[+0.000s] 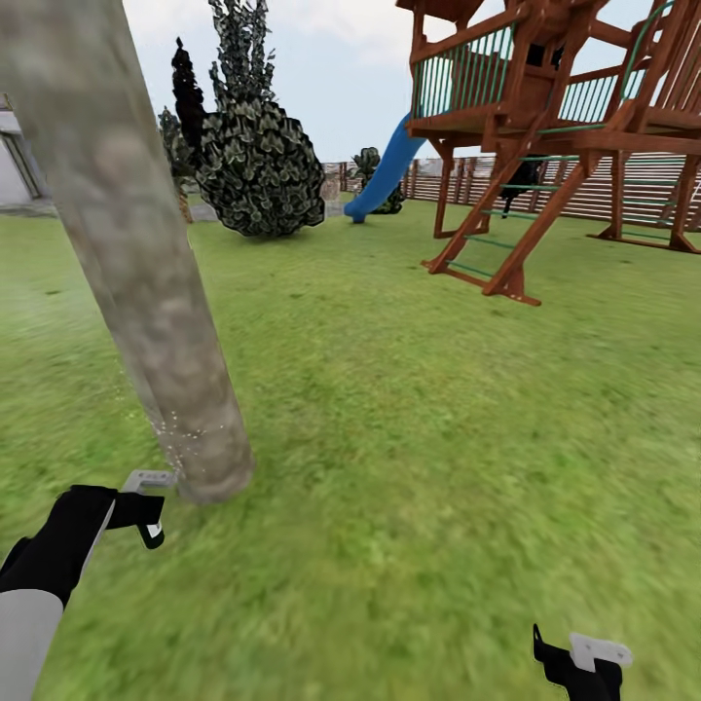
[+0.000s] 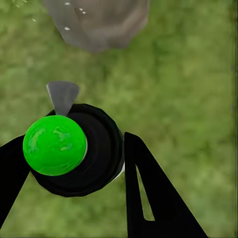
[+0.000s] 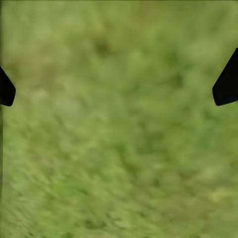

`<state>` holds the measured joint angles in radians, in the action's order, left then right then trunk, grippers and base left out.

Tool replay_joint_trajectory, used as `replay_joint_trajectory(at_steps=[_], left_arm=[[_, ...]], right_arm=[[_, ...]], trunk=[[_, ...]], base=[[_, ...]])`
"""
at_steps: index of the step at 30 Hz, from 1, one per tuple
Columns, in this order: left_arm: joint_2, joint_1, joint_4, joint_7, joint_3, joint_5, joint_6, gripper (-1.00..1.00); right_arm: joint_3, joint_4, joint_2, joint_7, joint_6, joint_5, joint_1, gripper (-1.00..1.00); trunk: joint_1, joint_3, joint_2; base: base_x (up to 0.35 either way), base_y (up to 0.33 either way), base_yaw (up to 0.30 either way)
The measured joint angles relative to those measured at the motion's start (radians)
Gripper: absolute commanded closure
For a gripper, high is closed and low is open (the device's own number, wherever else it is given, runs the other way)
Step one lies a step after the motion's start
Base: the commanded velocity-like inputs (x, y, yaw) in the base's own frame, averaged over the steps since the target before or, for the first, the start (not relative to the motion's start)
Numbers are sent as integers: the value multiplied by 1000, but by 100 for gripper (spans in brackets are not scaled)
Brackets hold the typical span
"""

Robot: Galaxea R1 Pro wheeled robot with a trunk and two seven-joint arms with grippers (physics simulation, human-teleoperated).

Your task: In the garden, pick up the pesticide atomizer on the floor and spray pesticide onto both trees until each tree trunk is fully covered.

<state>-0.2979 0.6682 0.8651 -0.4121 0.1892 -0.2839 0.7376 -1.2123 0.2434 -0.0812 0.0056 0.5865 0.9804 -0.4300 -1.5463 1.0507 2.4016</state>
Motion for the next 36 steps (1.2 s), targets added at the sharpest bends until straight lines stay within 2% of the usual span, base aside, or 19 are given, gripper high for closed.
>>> replay_joint_trajectory(at_steps=[5,14,19,31,36], left_arm=[[0,0,0,0,0,-1,0,100],[-1,0,0,0,1,-2,0,100],[0,0,0,0,17,-2,0,100],[0,0,0,0,17,-2,-1,100],[0,0,0,0,17,-2,-1,100]], right_arm=[[1,0,0,0,0,0,0,-100],[1,0,6,0,0,0,0,-100],[1,0,6,0,0,0,0,-100],[0,0,6,0,0,0,0,-100],[0,0,6,0,0,0,0,-100]], trunk=[[0,0,0],[0,0,0],[0,0,0],[0,0,0],[0,0,0]], base=[[154,-265,60],[154,-265,270],[154,-265,260],[154,-264,12],[154,-265,193]])
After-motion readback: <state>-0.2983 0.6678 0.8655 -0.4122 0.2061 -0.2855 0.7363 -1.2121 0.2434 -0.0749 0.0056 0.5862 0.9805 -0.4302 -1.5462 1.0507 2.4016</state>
